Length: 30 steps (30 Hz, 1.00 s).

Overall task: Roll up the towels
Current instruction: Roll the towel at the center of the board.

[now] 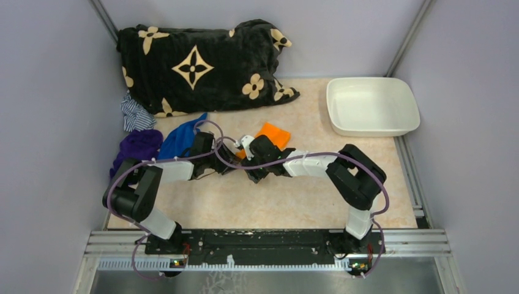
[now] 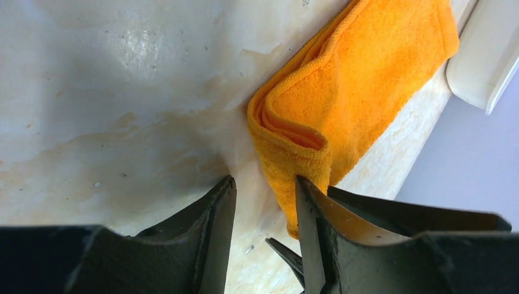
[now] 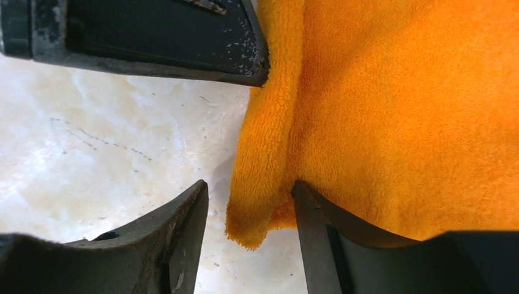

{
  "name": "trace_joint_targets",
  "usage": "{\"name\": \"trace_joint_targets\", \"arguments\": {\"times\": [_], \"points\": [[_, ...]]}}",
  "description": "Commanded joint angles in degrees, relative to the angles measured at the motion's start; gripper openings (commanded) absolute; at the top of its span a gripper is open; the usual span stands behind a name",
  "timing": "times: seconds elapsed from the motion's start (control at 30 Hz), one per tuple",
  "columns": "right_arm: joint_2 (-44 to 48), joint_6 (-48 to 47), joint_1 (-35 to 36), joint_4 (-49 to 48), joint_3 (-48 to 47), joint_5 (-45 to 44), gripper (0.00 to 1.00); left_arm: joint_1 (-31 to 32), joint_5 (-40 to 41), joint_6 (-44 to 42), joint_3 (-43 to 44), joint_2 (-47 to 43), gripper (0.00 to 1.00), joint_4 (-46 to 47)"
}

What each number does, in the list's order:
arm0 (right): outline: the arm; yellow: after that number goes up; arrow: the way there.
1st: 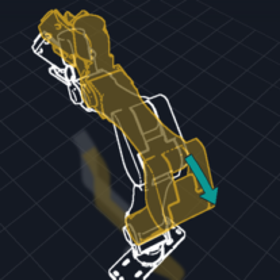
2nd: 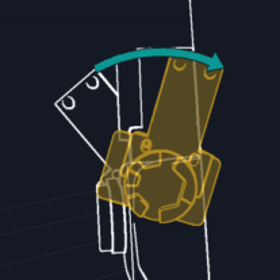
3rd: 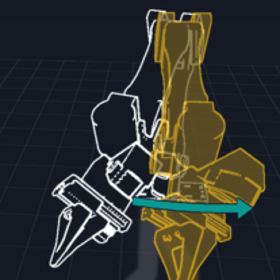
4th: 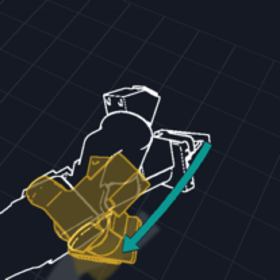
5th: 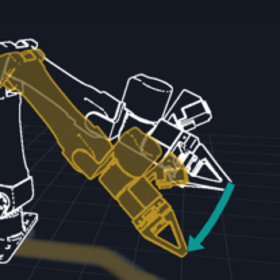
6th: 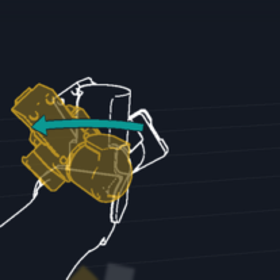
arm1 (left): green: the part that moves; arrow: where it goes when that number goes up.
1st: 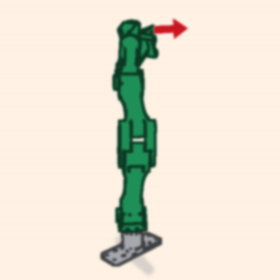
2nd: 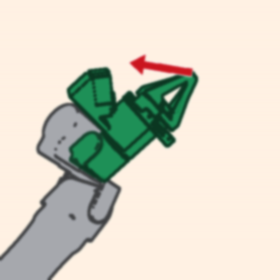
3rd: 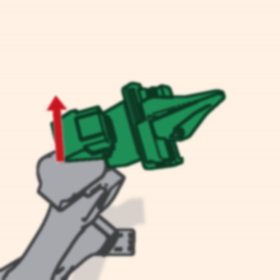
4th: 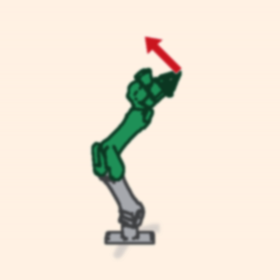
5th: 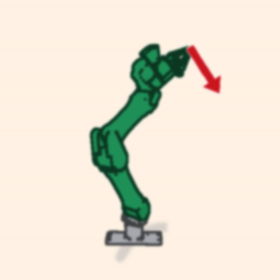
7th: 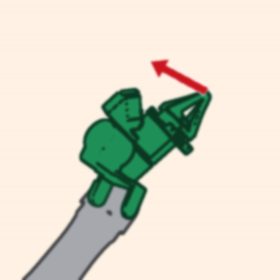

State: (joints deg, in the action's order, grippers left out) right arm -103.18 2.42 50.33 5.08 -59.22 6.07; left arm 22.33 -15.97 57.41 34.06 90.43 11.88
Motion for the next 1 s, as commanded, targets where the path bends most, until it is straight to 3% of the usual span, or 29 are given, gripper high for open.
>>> {"name": "trace_joint_targets", "arguments": {"times": [0.0,0.2,0.4,0.73,0.97], "points": [[0.77,-5.64,3.08,-1.99,1.84,-12.33,0.51,-0.35,2.18,-0.88,-0.40,2.63,0.48,-4.27],[2.16,-4.53,3.09,-1.02,1.17,-5.31,0.24,-0.40,1.19,-0.73,-1.77,-0.21,0.48,-5.32],[2.80,1.96,-1.87,-3.87,1.22,14.41,0.00,-0.44,1.70,-0.71,-4.35,-5.33,0.50,-6.49],[-2.52,20.10,-11.44,-19.55,5.60,41.54,0.00,-0.48,1.80,-0.93,-3.67,-5.97,0.52,-7.37],[-7.38,26.46,-14.11,-23.96,7.26,44.87,0.00,-0.51,2.30,-1.20,-2.55,-5.92,0.55,-6.38]]}}
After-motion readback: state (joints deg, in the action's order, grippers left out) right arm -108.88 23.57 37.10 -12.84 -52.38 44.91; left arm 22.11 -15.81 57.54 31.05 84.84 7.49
